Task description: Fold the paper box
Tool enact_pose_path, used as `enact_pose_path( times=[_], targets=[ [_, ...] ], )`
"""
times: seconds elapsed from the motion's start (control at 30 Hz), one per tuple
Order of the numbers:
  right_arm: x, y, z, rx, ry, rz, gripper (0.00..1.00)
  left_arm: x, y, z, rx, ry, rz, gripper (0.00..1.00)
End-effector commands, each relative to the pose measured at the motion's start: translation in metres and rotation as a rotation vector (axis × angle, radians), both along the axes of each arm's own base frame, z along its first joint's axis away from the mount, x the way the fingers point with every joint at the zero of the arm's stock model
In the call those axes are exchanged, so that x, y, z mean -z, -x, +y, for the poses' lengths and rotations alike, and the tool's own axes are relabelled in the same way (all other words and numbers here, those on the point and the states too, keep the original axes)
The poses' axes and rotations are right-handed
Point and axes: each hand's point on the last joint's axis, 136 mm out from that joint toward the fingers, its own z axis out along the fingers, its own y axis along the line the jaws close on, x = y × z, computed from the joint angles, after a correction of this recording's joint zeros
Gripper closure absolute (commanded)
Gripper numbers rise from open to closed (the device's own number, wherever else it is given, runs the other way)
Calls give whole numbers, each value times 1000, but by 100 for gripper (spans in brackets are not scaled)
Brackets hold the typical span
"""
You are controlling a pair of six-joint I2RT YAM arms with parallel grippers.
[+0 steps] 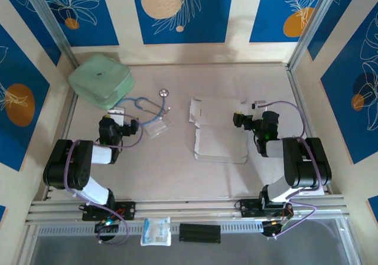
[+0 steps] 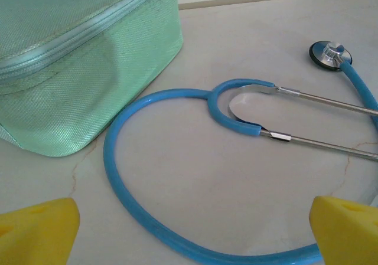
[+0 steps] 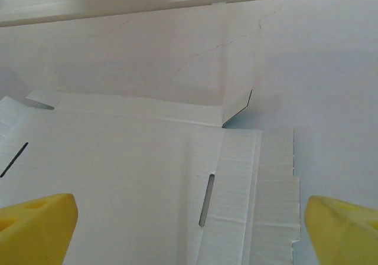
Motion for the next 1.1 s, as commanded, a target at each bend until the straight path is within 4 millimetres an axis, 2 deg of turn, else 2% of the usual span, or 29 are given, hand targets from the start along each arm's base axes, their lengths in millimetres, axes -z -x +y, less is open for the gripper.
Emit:
enact_pose_path(
  times=[0.0, 0.47, 0.53, 0.6, 0.67, 0.73, 0.8, 0.87, 0.9, 1.0, 1.07],
  targets=[
    [-4, -2, 0, -2, 17, -16, 1, -7, -6, -3, 21, -1, -20, 1],
    [-7, -3, 0, -15, 4, -16, 1, -7, -5, -4, 24, 0, -22, 1],
    [-13, -3, 3, -24, 5, -2, 1, -7, -4, -6, 43, -1, -24, 1],
    [-28, 0, -4, 32, 6, 29, 1, -12, 0, -8, 54, -1, -46, 1],
    [-42, 7, -12, 108, -17, 81, 1, -24, 8, -4, 30, -1, -97, 0],
    [-60, 18, -10, 146, -62, 133, 1, -44, 17, 4, -25, -9, -138, 1],
    [-77, 32, 3, 146, -163, 218, 1, -67, 24, 17, -128, 7, -127, 1],
    [-88, 50, 33, 59, -261, 340, 2, -88, 30, 24, -235, 164, -61, 1],
    [-93, 57, 51, -7, -283, 387, 2, -93, 32, 19, -239, 244, -12, 0],
    [-97, 87, 105, -212, -274, 575, 2, -99, 41, -25, -151, 458, 252, 2],
    [-97, 102, 132, -305, -228, 670, 2, -100, 47, -66, -53, 536, 412, 7]
  ],
)
